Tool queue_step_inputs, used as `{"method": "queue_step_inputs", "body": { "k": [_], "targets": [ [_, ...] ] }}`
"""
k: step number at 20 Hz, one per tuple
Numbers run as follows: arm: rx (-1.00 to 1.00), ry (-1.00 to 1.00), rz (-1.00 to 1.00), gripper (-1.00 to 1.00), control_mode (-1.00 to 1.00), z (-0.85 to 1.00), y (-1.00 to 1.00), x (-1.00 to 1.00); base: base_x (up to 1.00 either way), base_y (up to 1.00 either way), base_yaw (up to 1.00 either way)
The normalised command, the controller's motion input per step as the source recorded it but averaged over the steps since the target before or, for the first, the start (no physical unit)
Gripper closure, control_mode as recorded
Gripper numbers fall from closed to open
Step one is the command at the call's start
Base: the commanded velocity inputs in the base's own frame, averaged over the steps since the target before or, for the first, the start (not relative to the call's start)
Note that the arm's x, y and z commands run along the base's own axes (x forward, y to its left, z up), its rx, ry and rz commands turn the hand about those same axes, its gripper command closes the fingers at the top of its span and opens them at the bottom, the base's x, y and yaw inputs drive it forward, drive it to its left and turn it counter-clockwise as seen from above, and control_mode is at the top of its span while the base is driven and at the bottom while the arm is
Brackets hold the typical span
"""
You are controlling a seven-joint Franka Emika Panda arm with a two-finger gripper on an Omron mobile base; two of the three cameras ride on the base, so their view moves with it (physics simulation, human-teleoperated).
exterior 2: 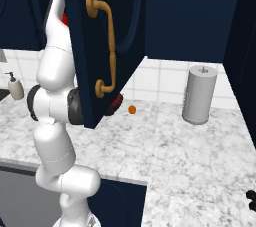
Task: Put the shaker and condiment bottle from the counter next to their counterparts in the cabinet.
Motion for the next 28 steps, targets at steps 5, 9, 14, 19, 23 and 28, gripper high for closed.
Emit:
{"method": "queue_step_inputs", "body": {
  "k": [5, 9, 14, 19, 23, 28],
  "targets": [
    [-0.01, -0.07, 0.09, -1.0, -1.0, 0.87, 0.11, -0.07, 0.0, 0.0, 0.0],
    [-0.15, -0.07, -0.02, -1.0, -1.0, -0.09, 0.61, -0.38, 0.0, 0.0, 0.0],
    [-0.17, -0.04, -0.2, -1.0, -1.0, -0.83, 0.97, -0.95, 0.0, 0.0, 0.0],
    [-0.05, -0.05, -0.12, -1.0, -1.0, -0.28, 0.59, -0.49, 0.0, 0.0, 0.0],
    [-0.04, 0.0, -0.04, -1.0, -1.0, -0.16, 0.27, -0.22, 0.0, 0.0, 0.0],
    [0.0, -0.08, -0.17, -1.0, -1.0, -0.88, 0.03, -1.0, 0.0, 0.0, 0.0]
  ]
}}
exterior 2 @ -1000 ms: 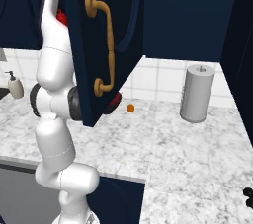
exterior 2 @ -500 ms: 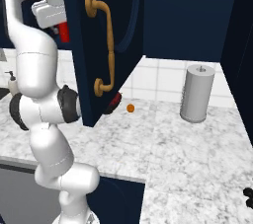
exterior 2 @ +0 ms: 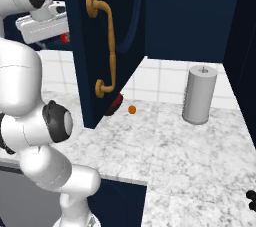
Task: Put the shaker and condiment bottle from the counter next to their counterparts in the cabinet.
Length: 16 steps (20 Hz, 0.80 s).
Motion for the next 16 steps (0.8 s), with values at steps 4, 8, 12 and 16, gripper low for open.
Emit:
{"method": "queue_step_inputs", "body": {
  "k": [4, 8, 12, 16],
  "targets": [
    [0.0, -0.15, -0.19, -1.0, -1.0, -0.93, 0.0, -1.0, 0.0, 0.0, 0.0],
    [0.01, -0.05, -0.05, -1.0, -1.0, -0.05, 0.01, -0.34, 0.0, 0.0, 0.0],
    [0.0, -0.05, -0.09, -1.0, -1.0, -0.56, 0.11, -0.91, 0.0, 0.0, 0.0],
    [0.0, -0.16, -0.12, -1.0, -1.0, -0.94, 0.15, -1.0, 0.0, 0.0, 0.0]
  ]
}}
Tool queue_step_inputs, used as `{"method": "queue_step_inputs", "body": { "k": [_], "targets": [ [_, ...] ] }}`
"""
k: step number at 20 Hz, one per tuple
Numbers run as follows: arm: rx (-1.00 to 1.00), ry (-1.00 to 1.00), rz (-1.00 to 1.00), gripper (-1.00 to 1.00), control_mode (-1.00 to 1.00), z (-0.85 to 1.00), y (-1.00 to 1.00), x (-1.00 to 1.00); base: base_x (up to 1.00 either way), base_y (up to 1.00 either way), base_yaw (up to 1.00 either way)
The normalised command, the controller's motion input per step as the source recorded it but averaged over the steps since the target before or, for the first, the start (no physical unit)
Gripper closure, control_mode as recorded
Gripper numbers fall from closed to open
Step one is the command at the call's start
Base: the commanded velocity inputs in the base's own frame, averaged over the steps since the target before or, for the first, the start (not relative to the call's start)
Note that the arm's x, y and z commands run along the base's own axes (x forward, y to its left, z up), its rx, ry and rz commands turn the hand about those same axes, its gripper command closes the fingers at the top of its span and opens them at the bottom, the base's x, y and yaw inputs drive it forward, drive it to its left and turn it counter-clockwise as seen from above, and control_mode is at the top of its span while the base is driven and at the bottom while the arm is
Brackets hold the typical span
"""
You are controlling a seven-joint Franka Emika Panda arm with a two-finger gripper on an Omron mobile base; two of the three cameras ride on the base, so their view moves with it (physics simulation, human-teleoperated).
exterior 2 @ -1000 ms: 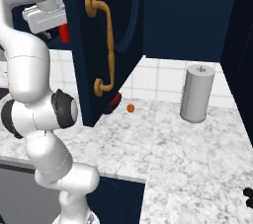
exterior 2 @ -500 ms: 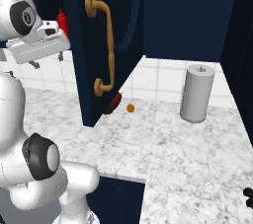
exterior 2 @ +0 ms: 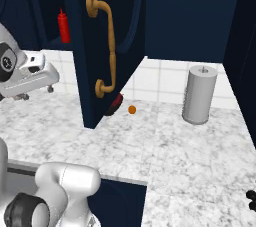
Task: Put the shaker and condiment bottle from the counter next to their counterparts in the cabinet.
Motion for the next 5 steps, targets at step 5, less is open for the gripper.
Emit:
{"method": "queue_step_inputs", "body": {
  "k": [5],
  "targets": [
    [0.0, -0.14, -0.12, -1.0, -1.0, -0.92, 0.1, -1.0, 0.0, 0.0, 0.0]
  ]
}}
